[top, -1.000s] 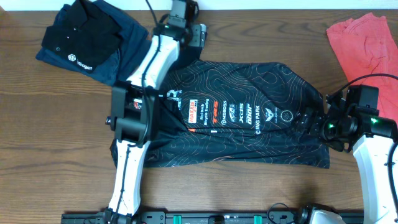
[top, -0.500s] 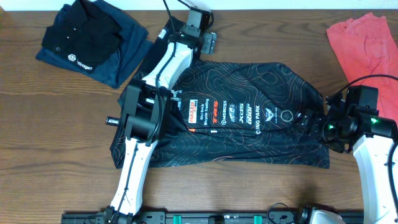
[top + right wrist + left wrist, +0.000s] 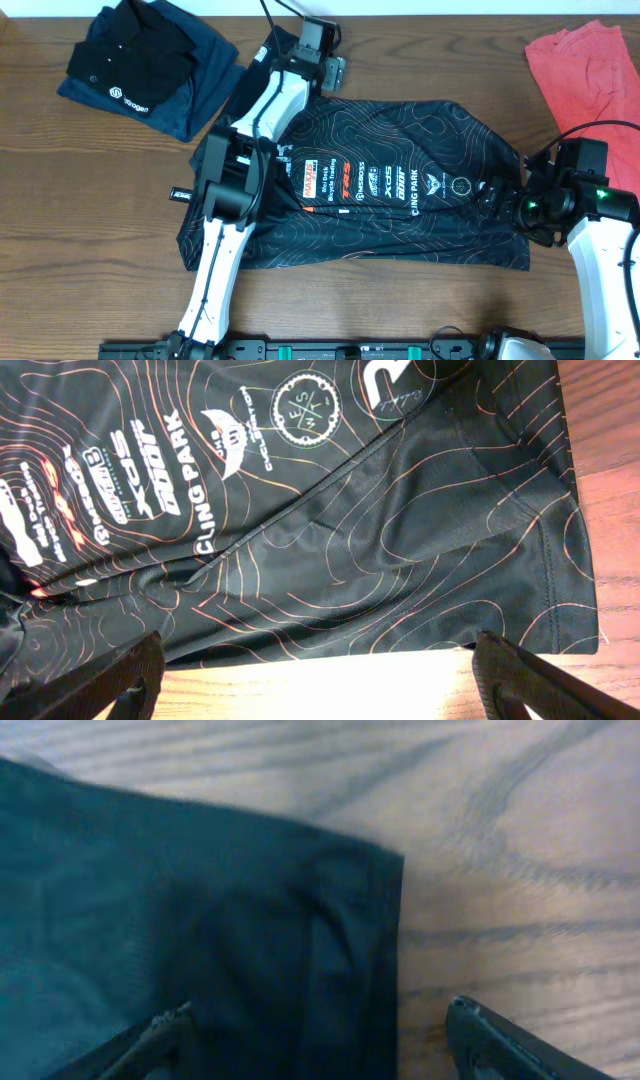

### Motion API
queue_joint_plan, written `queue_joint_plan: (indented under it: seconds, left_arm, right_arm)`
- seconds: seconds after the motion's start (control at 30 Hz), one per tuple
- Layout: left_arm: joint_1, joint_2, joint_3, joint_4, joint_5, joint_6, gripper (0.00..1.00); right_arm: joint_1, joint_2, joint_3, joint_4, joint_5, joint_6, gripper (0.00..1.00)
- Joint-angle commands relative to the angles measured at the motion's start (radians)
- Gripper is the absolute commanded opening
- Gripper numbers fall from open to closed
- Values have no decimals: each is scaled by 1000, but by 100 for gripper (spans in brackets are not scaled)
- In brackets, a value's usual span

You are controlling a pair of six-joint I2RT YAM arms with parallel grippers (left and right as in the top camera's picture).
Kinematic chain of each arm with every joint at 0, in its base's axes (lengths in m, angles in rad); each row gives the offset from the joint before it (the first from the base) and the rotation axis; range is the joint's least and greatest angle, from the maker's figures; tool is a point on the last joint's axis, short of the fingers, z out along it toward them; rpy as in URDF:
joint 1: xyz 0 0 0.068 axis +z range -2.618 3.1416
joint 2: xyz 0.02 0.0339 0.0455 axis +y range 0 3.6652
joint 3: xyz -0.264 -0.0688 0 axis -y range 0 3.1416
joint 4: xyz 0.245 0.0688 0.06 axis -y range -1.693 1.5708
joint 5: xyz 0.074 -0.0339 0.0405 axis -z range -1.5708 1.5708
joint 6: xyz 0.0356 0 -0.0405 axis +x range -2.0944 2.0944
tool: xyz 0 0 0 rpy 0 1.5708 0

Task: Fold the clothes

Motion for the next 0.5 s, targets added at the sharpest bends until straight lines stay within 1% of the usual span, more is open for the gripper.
queue_joint_plan:
  seconds: [0.0,0.07,0.2,0.23,0.3,0.33,0.47]
  left_arm:
    - [5,23,23,-11,-16,6,81]
    - [6,25,23,-11,-16,2,81]
    - [10,25,23,-8,-15,-1,81]
    - [10,25,23,-8,-15,-2,74]
    - [11,25,23,-7,-15,-10,57]
    - [12,25,23,-6,-15,-23,54]
    - [18,25,23,-3,-14,-63,52]
  right_arm:
    - [14,-9,13,-1,18,-10,96]
    - [14,-9,13,-1,28,-10,96]
    - [14,-9,13,9,31,-5,93]
    - [14,-9,13,16,38,0,90]
    - [14,-9,13,34,61,6,86]
    - [14,-9,13,43,72,10,86]
    - [14,-9,13,71,74,18,86]
